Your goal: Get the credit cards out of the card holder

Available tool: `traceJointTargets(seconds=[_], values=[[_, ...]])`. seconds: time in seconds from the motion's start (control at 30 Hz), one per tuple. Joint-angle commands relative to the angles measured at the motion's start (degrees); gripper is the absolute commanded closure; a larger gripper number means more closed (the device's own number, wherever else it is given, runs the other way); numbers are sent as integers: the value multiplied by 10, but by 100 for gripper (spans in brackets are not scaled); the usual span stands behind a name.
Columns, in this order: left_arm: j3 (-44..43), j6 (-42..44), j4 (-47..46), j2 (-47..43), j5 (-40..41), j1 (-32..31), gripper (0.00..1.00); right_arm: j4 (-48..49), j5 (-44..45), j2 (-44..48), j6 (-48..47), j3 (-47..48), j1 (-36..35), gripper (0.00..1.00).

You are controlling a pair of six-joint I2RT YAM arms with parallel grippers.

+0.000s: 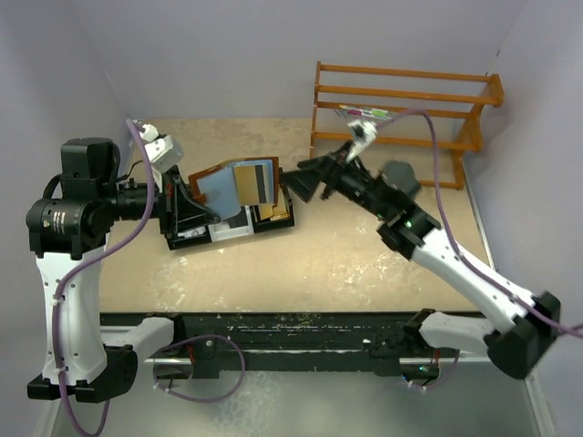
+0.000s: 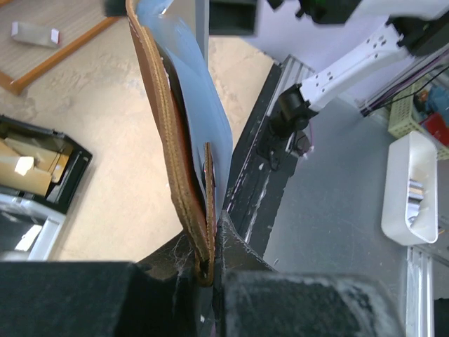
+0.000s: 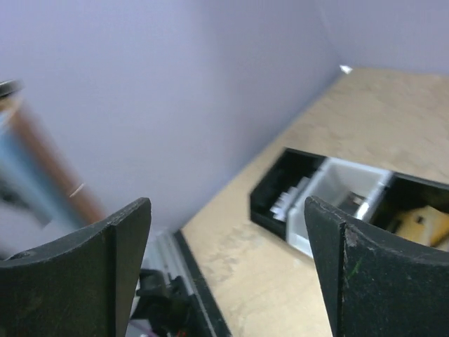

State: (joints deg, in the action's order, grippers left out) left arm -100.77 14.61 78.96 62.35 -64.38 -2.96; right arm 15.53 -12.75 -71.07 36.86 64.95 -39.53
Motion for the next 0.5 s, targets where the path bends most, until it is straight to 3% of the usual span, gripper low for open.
traceJointTargets(seconds=[0.0, 0.13, 0.33, 0.47], values=[[-4, -75, -96, -3, -72, 3, 100, 266, -105, 90, 87, -150, -2, 7], [10, -136, -154, -5, -109, 3, 100, 383, -115, 131, 132, -214, -29, 0], [36, -194, -206, -15, -137, 3, 100, 360, -63, 124, 74, -167, -104, 0], [51, -210, -220, -24, -145, 3, 100, 373, -37, 92, 65, -131, -128, 8]])
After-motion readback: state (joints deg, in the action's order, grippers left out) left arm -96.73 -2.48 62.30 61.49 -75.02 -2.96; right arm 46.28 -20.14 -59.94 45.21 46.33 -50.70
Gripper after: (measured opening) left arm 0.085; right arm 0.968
